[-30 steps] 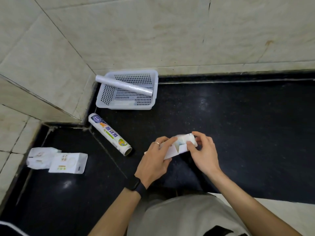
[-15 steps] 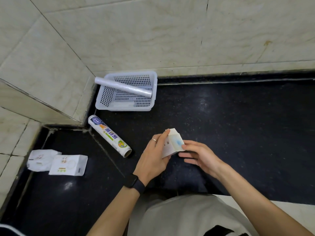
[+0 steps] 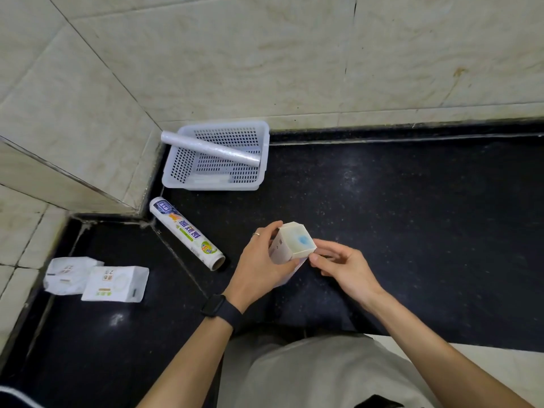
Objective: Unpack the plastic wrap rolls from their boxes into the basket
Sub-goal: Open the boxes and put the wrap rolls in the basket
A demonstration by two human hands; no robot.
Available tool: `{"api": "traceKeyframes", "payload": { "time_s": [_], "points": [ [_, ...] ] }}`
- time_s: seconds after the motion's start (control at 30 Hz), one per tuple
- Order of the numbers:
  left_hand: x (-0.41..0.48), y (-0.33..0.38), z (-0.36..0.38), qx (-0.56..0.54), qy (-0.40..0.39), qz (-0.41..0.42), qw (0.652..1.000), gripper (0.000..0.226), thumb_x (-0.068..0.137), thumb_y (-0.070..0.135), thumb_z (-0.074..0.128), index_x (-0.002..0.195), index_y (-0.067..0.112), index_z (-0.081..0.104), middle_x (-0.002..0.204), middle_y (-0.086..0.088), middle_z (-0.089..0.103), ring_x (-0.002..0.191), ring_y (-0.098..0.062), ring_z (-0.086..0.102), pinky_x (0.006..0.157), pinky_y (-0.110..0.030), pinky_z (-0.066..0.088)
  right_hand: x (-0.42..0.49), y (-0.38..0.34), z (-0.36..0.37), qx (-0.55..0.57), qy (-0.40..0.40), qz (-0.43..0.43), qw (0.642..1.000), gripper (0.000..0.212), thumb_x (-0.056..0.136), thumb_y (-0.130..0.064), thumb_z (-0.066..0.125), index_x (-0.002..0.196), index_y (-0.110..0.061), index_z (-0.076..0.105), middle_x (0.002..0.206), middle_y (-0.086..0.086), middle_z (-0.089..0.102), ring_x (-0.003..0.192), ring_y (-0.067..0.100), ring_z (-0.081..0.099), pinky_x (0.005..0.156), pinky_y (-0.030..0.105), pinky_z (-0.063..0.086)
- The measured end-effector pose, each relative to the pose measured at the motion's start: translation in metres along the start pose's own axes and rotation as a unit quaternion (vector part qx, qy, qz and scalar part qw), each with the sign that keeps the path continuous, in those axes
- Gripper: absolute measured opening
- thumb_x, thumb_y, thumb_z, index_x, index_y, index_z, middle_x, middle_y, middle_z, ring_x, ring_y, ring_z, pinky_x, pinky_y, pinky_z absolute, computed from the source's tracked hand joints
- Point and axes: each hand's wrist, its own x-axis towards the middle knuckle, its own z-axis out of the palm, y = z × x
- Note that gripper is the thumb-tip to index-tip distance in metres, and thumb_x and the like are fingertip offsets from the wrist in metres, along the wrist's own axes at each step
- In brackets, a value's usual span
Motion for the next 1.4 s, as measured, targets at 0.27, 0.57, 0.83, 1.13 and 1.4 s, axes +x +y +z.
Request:
{"api": "traceKeyframes", "payload": {
  "time_s": [0.27,0.57,0.83,1.13,1.4],
  "points": [
    [-0.004,-0.005,0.0,0.14,0.045,0.093,0.985,0.075,0.081,0.033,0.075,0.142,0.036,0.032,0.134,0.014,0.041,0.118,-0.005,0.046,0.088,-0.027,0.051,0.004,-0.019,0.003,-0.232,0.101,-0.161,0.954,0.039,0.079,-0.053,0.073,0.116,-0.045,0.066,0.114,-0.022,0.052,0.113,0.004,0.052,0.088,0.017,0.043],
    [-0.004,0.002,0.0,0.175,0.043,0.118,0.977,0.074,0.084,0.03,0.073,0.145,0.033,0.031,0.14,0.009,0.041,0.126,-0.012,0.045,0.086,-0.038,0.056,0.015,-0.016,0.015,-0.306,0.091,-0.154,0.935,0.056,0.073,-0.06,0.071,0.124,-0.038,0.064,0.13,-0.025,0.039,0.121,-0.001,0.038,0.087,0.007,0.031],
    [0.001,0.002,-0.002,0.209,0.03,0.137,0.968,0.07,0.085,0.027,0.072,0.146,0.026,0.036,0.14,0.003,0.046,0.126,-0.016,0.047,0.091,-0.035,0.053,0.033,-0.018,0.024,-0.346,0.075,-0.118,0.928,0.035,0.08,-0.045,0.076,0.112,-0.031,0.072,0.14,-0.011,0.046,0.124,0.014,0.045,0.096,0.03,0.043],
    [0.005,-0.006,-0.004,0.228,0.031,0.137,0.963,0.071,0.083,0.03,0.072,0.144,0.028,0.035,0.136,0.005,0.046,0.118,-0.013,0.047,0.082,-0.03,0.051,0.034,-0.018,0.007,-0.286,0.106,-0.1,0.947,0.004,0.086,-0.034,0.073,0.085,-0.03,0.073,0.121,-0.024,0.056,0.111,0.005,0.053,0.091,0.019,0.04],
    [0.016,0.0,-0.005,0.277,-0.001,0.147,0.95,0.073,0.086,0.027,0.067,0.148,0.026,0.029,0.143,0.004,0.042,0.128,-0.016,0.041,0.091,-0.037,0.052,0.022,-0.024,-0.012,-0.17,0.043,-0.042,0.984,0.06,0.08,-0.043,0.078,0.13,-0.048,0.045,0.112,-0.033,0.063,0.091,-0.009,0.065,0.07,0.008,0.048]
  ]
}}
